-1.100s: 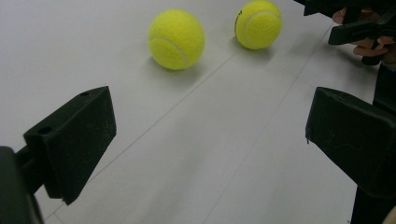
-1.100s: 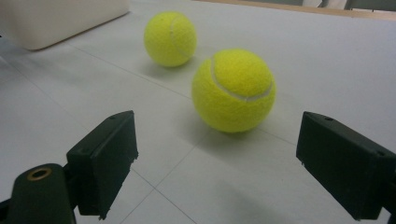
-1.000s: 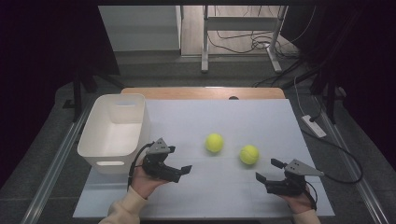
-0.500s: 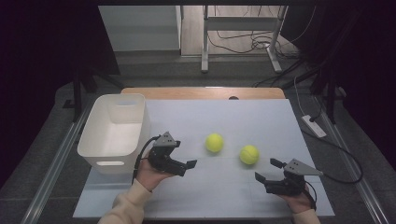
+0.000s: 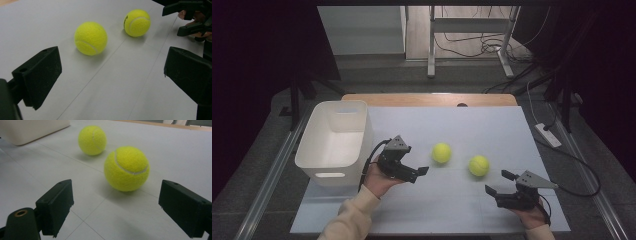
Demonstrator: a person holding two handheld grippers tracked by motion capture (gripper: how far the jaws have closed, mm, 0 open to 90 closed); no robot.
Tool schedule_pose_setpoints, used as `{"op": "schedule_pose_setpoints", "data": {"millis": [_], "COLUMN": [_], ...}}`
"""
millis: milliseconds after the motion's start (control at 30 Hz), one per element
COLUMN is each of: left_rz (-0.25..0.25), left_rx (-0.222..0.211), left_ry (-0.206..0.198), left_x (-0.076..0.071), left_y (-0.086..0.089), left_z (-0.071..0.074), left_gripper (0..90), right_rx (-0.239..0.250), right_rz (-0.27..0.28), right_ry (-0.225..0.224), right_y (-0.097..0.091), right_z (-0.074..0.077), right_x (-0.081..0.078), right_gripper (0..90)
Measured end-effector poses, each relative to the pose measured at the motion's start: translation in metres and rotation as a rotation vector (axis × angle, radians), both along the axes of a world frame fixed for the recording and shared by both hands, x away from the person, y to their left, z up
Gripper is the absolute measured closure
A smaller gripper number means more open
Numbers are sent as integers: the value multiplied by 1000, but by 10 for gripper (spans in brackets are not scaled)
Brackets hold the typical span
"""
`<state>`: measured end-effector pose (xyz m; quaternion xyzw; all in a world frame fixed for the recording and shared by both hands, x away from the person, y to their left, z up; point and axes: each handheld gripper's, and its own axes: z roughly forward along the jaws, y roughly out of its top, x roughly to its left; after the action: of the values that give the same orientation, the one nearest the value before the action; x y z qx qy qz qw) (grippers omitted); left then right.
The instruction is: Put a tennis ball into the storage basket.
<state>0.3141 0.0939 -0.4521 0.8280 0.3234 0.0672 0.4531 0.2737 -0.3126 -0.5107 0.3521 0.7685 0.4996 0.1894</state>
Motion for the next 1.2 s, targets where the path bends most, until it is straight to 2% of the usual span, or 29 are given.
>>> {"op": "schedule_pose_setpoints", "data": {"millis": [333, 1200], "left_rz": [-3, -9], "left_rx": [4, 48], "left_ry": [13, 22], "left_x": [11, 32], "left_y": [-6, -19], "left_z": [1, 7], "left_gripper": [21, 20], "right_rx": [-1, -7], "right_rz": [0, 0], "right_ry": [0, -1], "right_y": [0, 1], "right_z": [0, -1], "right_x": [0, 1], "right_gripper": [125, 125]}}
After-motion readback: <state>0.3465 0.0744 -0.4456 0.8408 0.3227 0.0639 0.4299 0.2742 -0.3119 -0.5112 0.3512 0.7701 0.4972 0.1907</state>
